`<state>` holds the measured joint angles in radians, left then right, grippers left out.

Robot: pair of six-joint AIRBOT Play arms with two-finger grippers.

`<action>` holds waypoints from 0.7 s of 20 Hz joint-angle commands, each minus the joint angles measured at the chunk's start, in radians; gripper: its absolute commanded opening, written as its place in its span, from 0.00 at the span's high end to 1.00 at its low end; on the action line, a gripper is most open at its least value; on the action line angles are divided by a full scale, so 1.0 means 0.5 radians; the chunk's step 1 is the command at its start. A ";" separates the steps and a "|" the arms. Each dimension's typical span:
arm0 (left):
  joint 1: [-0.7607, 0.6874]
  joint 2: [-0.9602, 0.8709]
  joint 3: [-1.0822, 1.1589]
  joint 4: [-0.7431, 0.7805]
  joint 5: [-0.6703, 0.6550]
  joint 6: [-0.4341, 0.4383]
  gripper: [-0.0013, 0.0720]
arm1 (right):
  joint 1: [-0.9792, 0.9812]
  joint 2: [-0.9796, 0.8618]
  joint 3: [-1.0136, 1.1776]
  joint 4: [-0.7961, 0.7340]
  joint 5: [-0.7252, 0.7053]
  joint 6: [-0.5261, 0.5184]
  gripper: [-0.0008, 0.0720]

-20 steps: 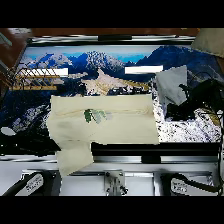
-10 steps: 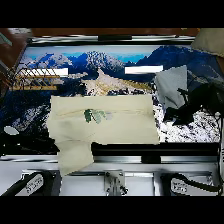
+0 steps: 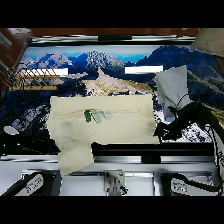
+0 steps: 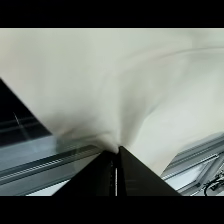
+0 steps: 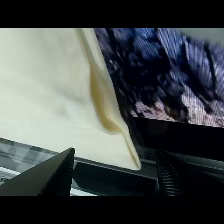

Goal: Fold the shirts.

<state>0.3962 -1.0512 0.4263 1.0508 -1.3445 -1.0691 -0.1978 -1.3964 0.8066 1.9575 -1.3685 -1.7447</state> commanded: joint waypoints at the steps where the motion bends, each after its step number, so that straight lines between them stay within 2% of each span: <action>1: 0.001 0.002 0.002 -0.031 -0.005 0.005 0.93 | 0.003 -0.002 -0.064 0.064 0.103 0.010 0.13; 4: 0.001 0.002 0.002 -0.040 -0.005 0.005 0.93 | 0.040 -0.010 -0.071 0.084 0.114 0.011 0.15; 5: 0.001 0.002 0.002 -0.048 -0.005 0.005 0.93 | 0.063 -0.019 -0.075 0.077 0.117 0.011 0.25; 9: 0.001 0.018 0.050 -0.071 -0.040 0.060 0.93 | 0.153 -0.029 -0.072 0.113 0.168 -0.026 0.83; 10: 0.001 0.018 0.104 -0.070 -0.082 0.104 0.93 | 0.162 -0.029 -0.060 0.114 0.174 -0.063 0.88; 14: 0.001 0.016 0.453 -0.070 -0.140 0.132 0.93 | 0.161 -0.029 0.143 0.108 0.245 -0.193 0.88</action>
<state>0.3962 -1.0435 0.5529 1.0183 -1.3945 -1.0195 -0.1234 -1.4105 0.8200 2.0064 -1.2663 -1.7981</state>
